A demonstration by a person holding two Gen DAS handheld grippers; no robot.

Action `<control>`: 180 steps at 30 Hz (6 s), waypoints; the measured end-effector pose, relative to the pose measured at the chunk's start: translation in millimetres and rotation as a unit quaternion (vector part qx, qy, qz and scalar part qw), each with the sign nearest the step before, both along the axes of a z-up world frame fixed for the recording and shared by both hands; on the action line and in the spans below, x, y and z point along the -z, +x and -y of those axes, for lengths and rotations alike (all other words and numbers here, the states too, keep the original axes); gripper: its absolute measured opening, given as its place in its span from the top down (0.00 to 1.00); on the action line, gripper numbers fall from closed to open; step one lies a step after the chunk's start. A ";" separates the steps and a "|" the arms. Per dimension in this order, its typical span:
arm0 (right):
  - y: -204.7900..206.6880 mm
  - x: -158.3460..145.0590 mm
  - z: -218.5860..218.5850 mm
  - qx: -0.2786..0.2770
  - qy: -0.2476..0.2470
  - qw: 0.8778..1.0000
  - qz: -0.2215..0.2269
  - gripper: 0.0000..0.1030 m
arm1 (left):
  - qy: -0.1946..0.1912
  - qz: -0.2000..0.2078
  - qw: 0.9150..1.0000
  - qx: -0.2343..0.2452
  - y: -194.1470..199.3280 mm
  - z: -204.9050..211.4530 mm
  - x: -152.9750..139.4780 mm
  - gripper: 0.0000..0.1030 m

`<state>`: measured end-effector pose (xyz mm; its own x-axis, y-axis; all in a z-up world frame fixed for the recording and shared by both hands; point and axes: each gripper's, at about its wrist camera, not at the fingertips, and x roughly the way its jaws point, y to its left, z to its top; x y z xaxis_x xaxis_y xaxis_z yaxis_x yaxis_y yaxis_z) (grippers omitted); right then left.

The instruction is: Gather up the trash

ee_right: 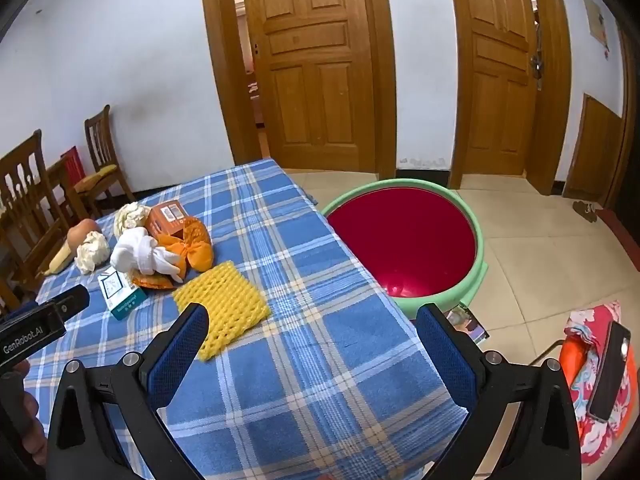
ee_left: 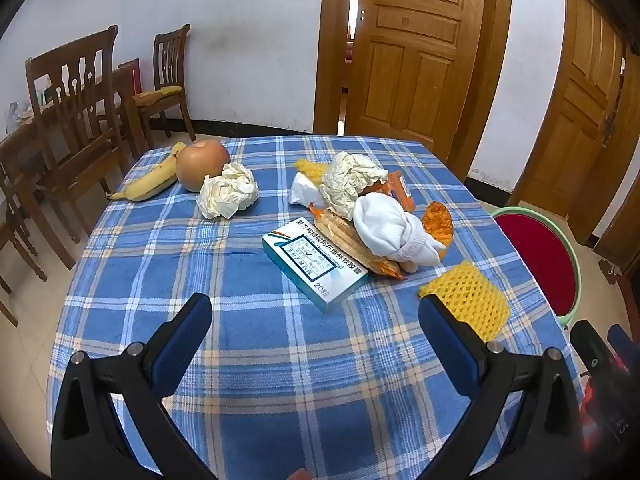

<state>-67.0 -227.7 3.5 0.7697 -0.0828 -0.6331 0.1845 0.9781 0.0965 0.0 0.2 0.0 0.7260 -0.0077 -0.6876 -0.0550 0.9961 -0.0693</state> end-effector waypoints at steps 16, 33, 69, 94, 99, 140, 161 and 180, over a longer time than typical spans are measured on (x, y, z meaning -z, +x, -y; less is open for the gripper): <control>-0.6 -1.3 -0.4 -0.004 0.002 1.000 -0.001 0.00 | 0.001 0.000 1.000 -0.002 -0.1 4.5 2.9 0.02; -0.4 -0.7 -1.2 -0.003 0.003 1.000 -0.003 0.00 | 0.001 -0.001 1.000 -0.002 0.9 1.0 2.6 0.02; 0.1 0.7 -1.1 -0.004 0.004 1.000 -0.006 0.00 | 0.000 -0.003 1.000 -0.002 1.2 0.0 0.8 0.02; 5.6 13.8 -6.0 -0.009 0.004 1.000 -0.025 0.00 | 0.009 -0.014 1.000 -0.008 7.7 -14.7 12.3 0.02; 11.8 18.4 -6.6 -0.014 0.002 0.999 -0.033 0.00 | 0.019 -0.022 1.000 -0.010 19.8 -19.8 18.5 0.02; 53.8 36.5 -15.2 -0.069 0.008 0.995 -0.067 0.00 | 0.015 -0.098 0.994 -0.049 76.7 -28.2 67.6 0.16; 78.8 59.7 -56.2 -0.158 0.024 0.981 -0.111 0.36 | -0.024 -0.081 0.996 -0.042 69.9 -49.2 59.1 0.49; 67.2 57.2 -50.7 -0.161 0.073 0.978 -0.114 0.76 | -0.043 -0.012 0.999 -0.012 25.1 -41.7 6.2 0.50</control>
<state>0.2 -177.0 -53.7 0.5776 0.2446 -0.7788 -0.0980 0.9679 0.2313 25.0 41.9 -6.2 0.7100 -0.0499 -0.7024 -0.0823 0.9848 -0.1531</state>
